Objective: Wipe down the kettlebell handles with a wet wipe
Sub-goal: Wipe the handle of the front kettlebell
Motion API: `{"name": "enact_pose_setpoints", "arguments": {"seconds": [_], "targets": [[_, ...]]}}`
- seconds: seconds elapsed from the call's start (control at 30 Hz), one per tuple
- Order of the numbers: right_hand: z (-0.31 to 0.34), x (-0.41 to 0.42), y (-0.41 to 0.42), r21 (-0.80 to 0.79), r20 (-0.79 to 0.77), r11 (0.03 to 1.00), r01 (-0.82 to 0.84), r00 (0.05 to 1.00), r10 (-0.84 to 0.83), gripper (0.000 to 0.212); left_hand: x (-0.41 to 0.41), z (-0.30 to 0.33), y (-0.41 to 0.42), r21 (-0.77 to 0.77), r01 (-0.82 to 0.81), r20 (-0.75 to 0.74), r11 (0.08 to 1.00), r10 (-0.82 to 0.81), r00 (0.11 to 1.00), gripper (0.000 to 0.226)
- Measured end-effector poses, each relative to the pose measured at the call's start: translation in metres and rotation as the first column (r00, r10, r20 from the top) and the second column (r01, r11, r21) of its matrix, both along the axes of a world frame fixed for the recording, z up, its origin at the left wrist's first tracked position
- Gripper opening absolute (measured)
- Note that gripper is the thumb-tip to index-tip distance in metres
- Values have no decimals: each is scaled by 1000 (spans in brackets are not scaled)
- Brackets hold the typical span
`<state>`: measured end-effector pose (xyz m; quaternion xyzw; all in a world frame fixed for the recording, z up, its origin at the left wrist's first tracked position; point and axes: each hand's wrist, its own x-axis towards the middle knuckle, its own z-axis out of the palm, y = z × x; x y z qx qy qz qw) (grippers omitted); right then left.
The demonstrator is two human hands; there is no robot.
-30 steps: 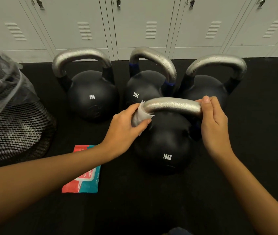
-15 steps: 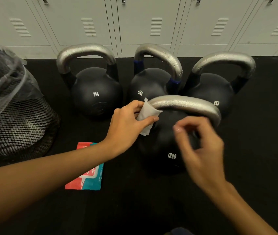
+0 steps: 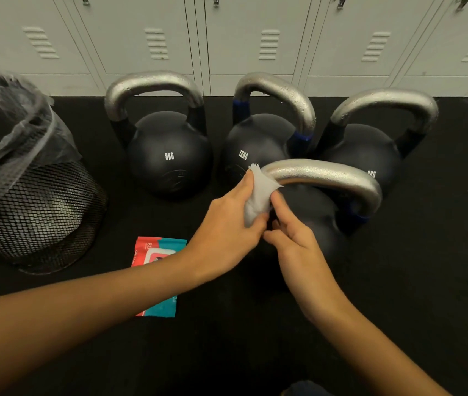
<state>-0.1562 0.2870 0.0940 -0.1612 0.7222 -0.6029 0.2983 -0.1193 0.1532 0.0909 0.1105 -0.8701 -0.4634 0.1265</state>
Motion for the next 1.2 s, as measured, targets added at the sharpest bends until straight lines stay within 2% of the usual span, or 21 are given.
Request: {"name": "enact_pose_setpoints", "arguments": {"seconds": [0.1,0.3,0.4,0.6,0.7,0.8,0.9,1.07,1.2], "targets": [[4,-4,2,-23,37,999,46,998,-45,67,3,-1,-2,30,11,4,999,-11,1000,63],[1,2,10,-14,37,983,183,983,-183,58,-9,1,-7,16,-100,-55,995,101,993,51],[4,1,9,-42,32,987,155,988,-154,56,-13,1,-9,16,-123,-72,992,124,990,44],[5,-1,-1,-156,62,987,29,998,-20,73,-12,-1,-11,11,-114,-74,993,114,991,47],[1,-9,-6,-166,48,986,-9,999,17,79,-4,-3,-15,50,-50,-71,997,53,996,51],[-7,-13,-8,-136,5,990,-45,999,46,79,5,-10,-22,20,-17,-74,1000,19,997,48],[-11,-13,-9,-151,-12,986,-64,998,63,72,11,-15,-25,7,-32,-66,999,33,997,36],[-4,-15,-6,-373,128,924,91,991,-46,35,7,-14,-24,51,-36,-51,998,39,998,21],[-11,-9,-12,-353,71,925,139,990,-121,28,7,-16,-25,90,-13,-16,996,14,1000,16]]}}
